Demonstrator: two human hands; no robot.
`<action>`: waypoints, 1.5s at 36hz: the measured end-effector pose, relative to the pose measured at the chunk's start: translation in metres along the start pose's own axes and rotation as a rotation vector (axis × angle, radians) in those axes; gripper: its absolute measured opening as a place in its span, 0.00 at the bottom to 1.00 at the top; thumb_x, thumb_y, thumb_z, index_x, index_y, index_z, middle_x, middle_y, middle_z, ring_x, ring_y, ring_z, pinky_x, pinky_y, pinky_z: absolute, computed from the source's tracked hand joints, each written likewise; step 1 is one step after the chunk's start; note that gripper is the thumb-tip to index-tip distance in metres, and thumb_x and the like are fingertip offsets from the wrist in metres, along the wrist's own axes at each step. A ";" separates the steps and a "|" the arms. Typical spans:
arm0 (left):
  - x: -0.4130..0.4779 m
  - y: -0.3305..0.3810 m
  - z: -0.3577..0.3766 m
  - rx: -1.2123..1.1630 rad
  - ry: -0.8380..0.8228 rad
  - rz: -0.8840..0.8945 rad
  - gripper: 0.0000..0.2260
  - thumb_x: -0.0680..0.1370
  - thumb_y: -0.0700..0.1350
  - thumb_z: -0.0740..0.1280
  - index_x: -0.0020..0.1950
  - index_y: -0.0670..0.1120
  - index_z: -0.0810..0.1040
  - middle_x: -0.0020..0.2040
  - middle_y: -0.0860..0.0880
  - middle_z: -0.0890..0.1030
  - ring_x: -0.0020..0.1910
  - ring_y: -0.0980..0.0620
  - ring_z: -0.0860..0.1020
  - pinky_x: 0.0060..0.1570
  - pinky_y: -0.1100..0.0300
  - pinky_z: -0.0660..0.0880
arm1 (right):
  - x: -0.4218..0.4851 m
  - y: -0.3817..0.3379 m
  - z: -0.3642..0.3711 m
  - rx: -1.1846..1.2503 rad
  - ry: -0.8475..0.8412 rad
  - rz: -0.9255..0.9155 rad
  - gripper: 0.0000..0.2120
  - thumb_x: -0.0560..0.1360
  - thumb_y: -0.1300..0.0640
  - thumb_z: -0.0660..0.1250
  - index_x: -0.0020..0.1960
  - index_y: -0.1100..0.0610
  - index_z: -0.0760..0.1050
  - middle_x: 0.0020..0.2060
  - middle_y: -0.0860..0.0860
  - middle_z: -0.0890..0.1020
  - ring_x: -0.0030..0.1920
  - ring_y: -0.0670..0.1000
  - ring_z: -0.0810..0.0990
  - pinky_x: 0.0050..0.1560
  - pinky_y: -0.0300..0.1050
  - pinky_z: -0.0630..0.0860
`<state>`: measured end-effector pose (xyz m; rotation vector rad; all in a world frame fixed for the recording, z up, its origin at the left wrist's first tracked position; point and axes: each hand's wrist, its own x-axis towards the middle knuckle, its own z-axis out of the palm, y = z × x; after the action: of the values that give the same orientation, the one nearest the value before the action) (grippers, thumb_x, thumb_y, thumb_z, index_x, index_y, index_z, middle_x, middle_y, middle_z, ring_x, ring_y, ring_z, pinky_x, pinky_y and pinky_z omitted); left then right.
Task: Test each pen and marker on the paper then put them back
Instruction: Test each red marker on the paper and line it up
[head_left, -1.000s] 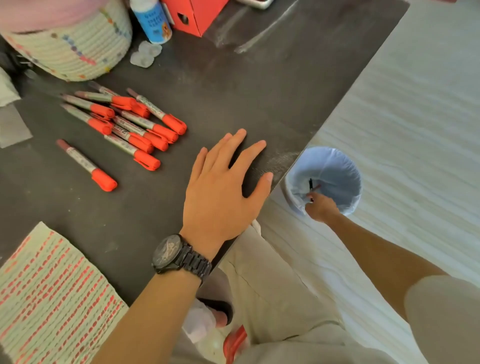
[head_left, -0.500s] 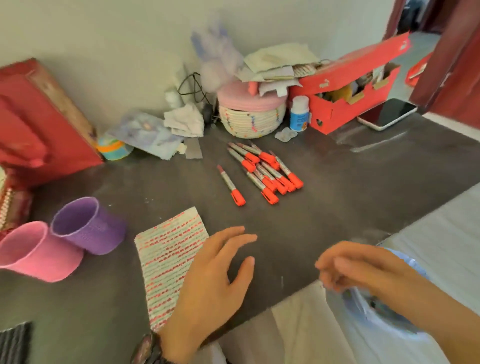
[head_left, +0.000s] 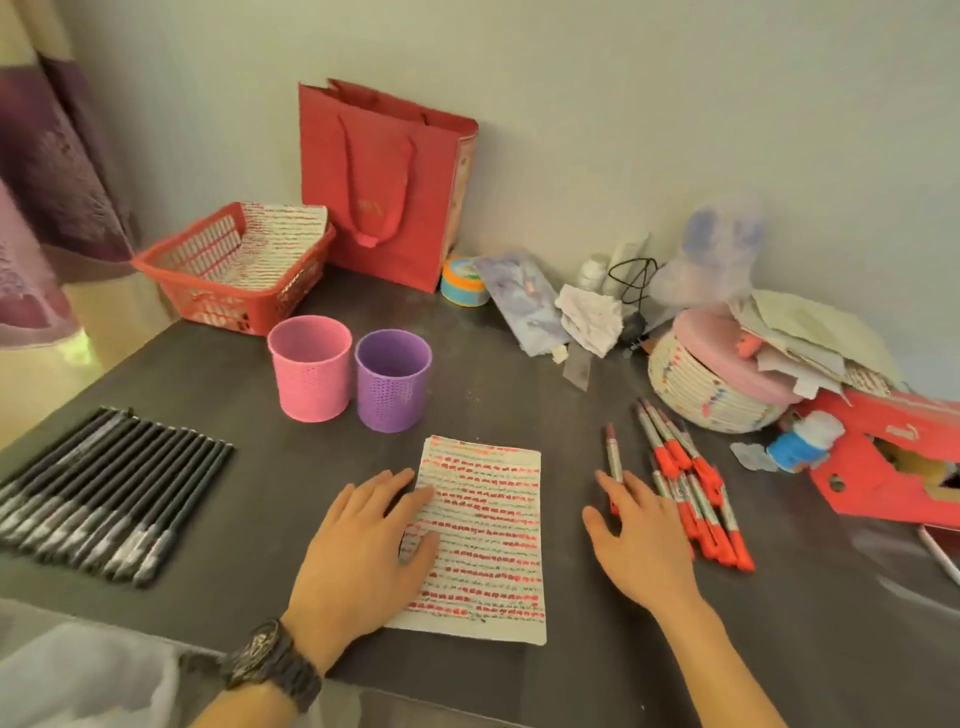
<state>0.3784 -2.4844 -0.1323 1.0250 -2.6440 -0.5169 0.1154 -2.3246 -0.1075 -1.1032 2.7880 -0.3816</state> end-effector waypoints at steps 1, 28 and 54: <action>0.000 0.000 0.000 -0.001 -0.002 -0.003 0.26 0.80 0.64 0.57 0.78 0.60 0.65 0.79 0.58 0.62 0.79 0.54 0.59 0.76 0.55 0.45 | 0.002 -0.002 0.003 -0.058 0.021 0.011 0.26 0.80 0.39 0.57 0.77 0.41 0.63 0.78 0.48 0.64 0.76 0.55 0.62 0.74 0.53 0.63; -0.010 0.005 -0.016 -0.330 0.162 0.016 0.11 0.80 0.52 0.66 0.63 0.60 0.76 0.62 0.62 0.77 0.64 0.60 0.72 0.66 0.56 0.71 | -0.165 -0.054 -0.008 1.813 -0.127 0.518 0.14 0.67 0.61 0.66 0.52 0.61 0.80 0.42 0.61 0.86 0.27 0.48 0.79 0.26 0.39 0.77; -0.102 0.092 -0.015 -1.066 -0.763 -0.129 0.18 0.78 0.64 0.59 0.46 0.51 0.77 0.33 0.52 0.76 0.23 0.55 0.69 0.22 0.67 0.64 | -0.205 -0.073 0.005 1.167 0.012 0.079 0.10 0.80 0.47 0.63 0.53 0.45 0.82 0.51 0.45 0.86 0.52 0.46 0.84 0.50 0.35 0.78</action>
<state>0.4024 -2.3547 -0.0917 0.6728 -2.1383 -2.3595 0.3130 -2.2362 -0.0887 -0.6420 1.9393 -1.6674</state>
